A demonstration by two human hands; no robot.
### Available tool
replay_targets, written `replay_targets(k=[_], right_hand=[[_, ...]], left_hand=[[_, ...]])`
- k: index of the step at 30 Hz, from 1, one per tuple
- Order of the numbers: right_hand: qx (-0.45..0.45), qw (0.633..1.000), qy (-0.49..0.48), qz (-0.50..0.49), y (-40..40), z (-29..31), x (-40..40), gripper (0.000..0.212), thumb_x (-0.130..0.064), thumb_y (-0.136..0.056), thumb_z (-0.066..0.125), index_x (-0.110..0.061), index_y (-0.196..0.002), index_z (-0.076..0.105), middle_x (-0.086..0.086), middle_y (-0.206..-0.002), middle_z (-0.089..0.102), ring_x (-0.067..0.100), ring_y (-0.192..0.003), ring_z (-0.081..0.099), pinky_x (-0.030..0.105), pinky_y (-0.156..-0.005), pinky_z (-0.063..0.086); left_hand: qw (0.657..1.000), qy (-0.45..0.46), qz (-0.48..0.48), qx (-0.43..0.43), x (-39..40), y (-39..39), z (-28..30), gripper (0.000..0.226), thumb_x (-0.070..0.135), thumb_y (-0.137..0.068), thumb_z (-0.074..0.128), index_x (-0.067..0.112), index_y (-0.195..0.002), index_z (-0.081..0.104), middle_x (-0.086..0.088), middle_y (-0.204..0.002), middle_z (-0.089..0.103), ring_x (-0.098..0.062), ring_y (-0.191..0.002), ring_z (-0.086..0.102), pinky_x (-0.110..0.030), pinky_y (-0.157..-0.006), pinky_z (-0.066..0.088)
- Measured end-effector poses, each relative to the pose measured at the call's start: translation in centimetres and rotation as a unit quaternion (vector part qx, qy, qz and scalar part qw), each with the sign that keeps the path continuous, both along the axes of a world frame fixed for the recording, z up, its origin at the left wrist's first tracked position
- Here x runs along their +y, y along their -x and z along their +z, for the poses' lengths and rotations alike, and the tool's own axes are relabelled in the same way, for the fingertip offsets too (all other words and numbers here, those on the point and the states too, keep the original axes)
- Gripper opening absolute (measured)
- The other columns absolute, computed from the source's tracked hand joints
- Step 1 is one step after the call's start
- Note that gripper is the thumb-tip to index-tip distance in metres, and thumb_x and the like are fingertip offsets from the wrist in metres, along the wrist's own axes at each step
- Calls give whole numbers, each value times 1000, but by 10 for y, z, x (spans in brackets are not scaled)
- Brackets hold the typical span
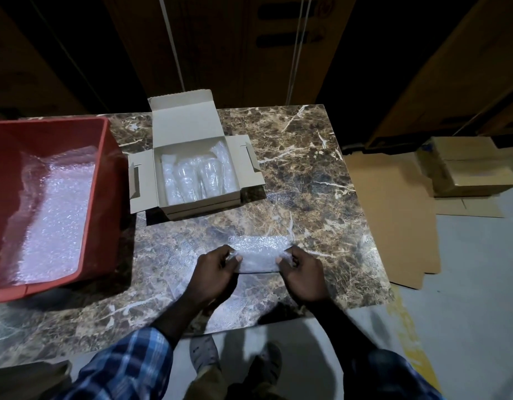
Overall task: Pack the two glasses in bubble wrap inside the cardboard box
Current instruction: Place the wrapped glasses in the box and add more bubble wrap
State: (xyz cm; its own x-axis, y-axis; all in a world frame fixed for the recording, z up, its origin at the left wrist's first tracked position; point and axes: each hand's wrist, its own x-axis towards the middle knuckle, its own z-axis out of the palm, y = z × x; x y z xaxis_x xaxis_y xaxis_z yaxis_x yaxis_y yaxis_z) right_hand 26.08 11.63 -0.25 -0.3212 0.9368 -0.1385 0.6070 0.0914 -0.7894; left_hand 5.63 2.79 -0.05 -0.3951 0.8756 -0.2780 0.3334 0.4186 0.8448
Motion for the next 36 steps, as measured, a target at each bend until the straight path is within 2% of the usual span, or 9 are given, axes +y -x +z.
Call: replay_targets(k=[4, 6, 9, 15, 20, 24, 27, 32, 36], right_hand=[[-13, 999, 19, -44, 7, -2, 9, 33, -20, -91, 70, -14, -69, 47, -3, -56, 41, 12, -55, 36, 30, -57, 35], [-30, 998, 32, -49, 12, 2, 14, 40, -21, -94, 67, -17, -66, 39, -5, -56, 39, 12, -54, 34, 23, -54, 31], [-94, 993, 47, -46, 20, 5, 25, 40, -27, -97, 62, -16, -66, 39, 1, -59, 45, 24, -62, 46, 35, -60, 33], [-196, 980, 33, -26, 33, 9, 31, 28, -36, -101, 52, -10, -90, 54, 20, -93, 67, 39, -94, 62, 39, -76, 46], [-230, 972, -38, -8, 32, 7, 22, 42, -33, -100, 56, -6, -130, 44, 16, -117, 56, 36, -105, 57, 44, -78, 50], [-280, 934, -217, 56, 28, -1, 19, 25, -15, -93, 54, -13, -118, 50, 14, -104, 53, 33, -89, 52, 42, -70, 43], [-288, 890, -316, 158, 26, -1, 17, 35, -8, -82, 39, -12, -108, 62, 14, -110, 59, 33, -94, 56, 43, -77, 38], [-277, 885, -267, 263, 4, -20, 15, 45, -23, -91, 43, -8, -124, 68, 10, -133, 65, 30, -127, 58, 49, -108, 32], [-282, 886, -215, 297, -7, -24, 11, 69, -56, -103, 24, -7, -141, 54, 12, -148, 51, 29, -139, 46, 54, -113, 24]], left_hand=[[997, -6, 23, 78, 13, -6, -1, 33, 41, -97, 57, 15, -77, 54, -6, -61, 58, -25, -62, 57, -40, -62, 45], [992, -4, 29, 120, 19, -11, 0, 31, 35, -100, 56, 14, -79, 51, -5, -62, 57, -23, -63, 56, -40, -62, 43], [986, 13, 28, 163, 25, -14, 0, 26, 35, -103, 51, 15, -85, 49, -2, -66, 57, -23, -63, 53, -39, -63, 41], [967, 23, 24, 252, 34, -23, 1, 22, 34, -104, 46, 17, -91, 48, -11, -73, 65, -37, -71, 60, -40, -65, 41], [971, 13, 66, 228, 35, -29, 1, 17, 22, -99, 57, 18, -97, 40, -3, -81, 57, -33, -75, 61, -43, -74, 46], [946, -6, 49, 319, 31, -32, -9, 10, 19, -97, 57, 20, -103, 49, -2, -97, 43, -26, -83, 49, -41, -71, 44], [918, -31, 6, 395, 25, -28, -16, 13, 19, -98, 45, 22, -102, 57, -1, -96, 43, -23, -84, 40, -37, -69, 34], [876, -64, -97, 467, 15, -19, -21, 32, 26, -99, 38, 15, -112, 65, -1, -108, 58, -28, -94, 50, -41, -75, 35], [861, -73, -176, 471, 0, -11, -21, 58, 54, -100, 42, 9, -132, 58, -4, -122, 57, -30, -106, 53, -44, -81, 38]])
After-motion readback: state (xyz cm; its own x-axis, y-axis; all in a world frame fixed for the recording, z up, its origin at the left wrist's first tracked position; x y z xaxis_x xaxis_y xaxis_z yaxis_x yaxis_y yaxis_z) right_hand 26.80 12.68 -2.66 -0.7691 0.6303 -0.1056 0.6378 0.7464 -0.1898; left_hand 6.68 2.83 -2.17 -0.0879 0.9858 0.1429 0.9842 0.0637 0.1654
